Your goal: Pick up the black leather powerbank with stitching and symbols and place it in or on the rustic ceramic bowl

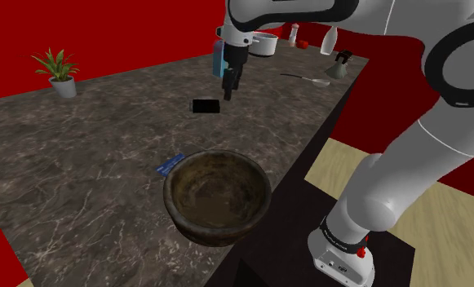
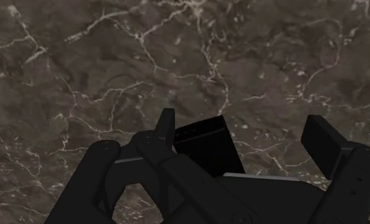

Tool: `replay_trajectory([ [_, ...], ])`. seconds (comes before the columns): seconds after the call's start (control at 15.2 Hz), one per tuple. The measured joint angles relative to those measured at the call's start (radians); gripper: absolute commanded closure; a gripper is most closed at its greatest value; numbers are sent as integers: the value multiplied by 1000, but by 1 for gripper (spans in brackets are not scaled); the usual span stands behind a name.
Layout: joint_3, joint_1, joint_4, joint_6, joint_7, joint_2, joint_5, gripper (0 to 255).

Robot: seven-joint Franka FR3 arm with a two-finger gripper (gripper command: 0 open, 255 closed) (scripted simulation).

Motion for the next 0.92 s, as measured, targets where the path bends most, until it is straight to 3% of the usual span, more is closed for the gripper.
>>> replay_trajectory([
  [0.46, 16, 21, 204, 26, -95, 251, -23, 0],
  [0.92, 16, 22, 135, 109, -101, 265, -25, 0],
])
